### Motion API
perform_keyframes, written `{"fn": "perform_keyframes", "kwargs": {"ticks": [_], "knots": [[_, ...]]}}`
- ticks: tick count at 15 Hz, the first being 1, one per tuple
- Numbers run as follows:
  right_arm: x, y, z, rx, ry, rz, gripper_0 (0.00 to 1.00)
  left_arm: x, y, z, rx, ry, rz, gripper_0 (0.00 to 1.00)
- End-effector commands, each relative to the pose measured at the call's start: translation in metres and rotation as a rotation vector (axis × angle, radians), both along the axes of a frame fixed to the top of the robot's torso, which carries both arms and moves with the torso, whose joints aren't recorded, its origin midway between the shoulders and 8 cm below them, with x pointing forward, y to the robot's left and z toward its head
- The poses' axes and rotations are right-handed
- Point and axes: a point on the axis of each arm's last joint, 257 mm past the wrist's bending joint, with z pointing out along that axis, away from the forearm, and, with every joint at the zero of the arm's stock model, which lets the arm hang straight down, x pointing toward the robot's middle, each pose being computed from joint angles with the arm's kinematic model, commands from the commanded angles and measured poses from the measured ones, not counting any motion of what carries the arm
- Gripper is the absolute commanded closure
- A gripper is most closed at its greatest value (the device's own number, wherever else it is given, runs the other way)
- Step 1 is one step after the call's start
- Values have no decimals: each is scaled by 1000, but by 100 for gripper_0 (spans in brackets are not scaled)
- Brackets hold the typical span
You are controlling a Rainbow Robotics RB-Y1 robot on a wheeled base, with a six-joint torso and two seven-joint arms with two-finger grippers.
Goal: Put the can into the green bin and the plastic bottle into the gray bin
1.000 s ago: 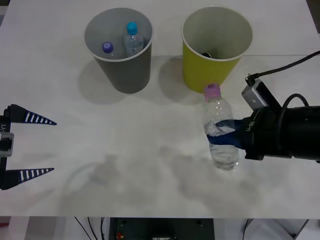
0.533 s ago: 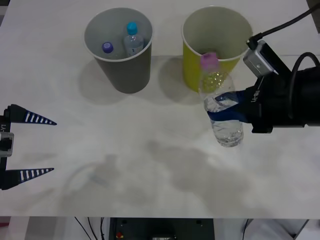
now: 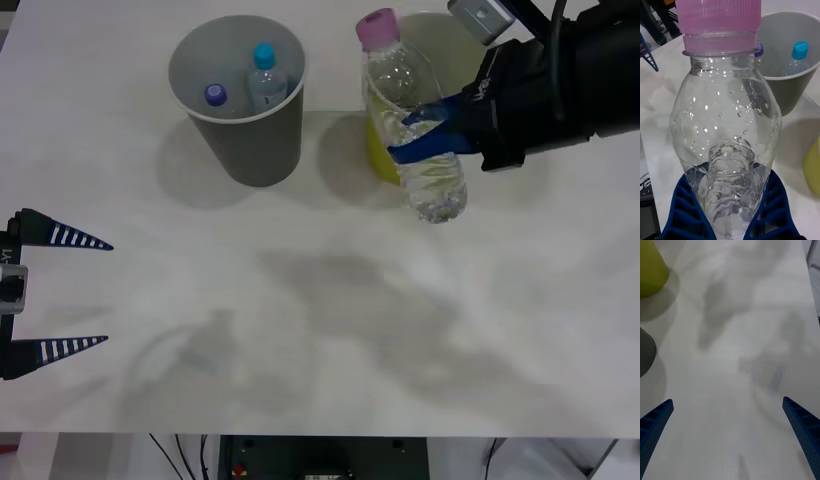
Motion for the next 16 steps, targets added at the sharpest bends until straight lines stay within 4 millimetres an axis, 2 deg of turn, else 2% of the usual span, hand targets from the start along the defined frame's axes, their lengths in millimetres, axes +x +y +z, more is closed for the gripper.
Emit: {"fn": "perform_keyframes", "kwargs": {"ticks": [1,4,9,13,16], "knots": [[30,22,17,-3,2,-4,100,0,0,0,0,0,0,0],[69,58,35,3,13,-22,100,0,0,0,0,0,0,0],[123,125,51,14,22,-72,100,0,0,0,0,0,0,0],[145,166,64,7,-2,-97,100,0,0,0,0,0,0,0],[152,184,72,1,-17,-105,100,0,0,0,0,0,0,0]]}}
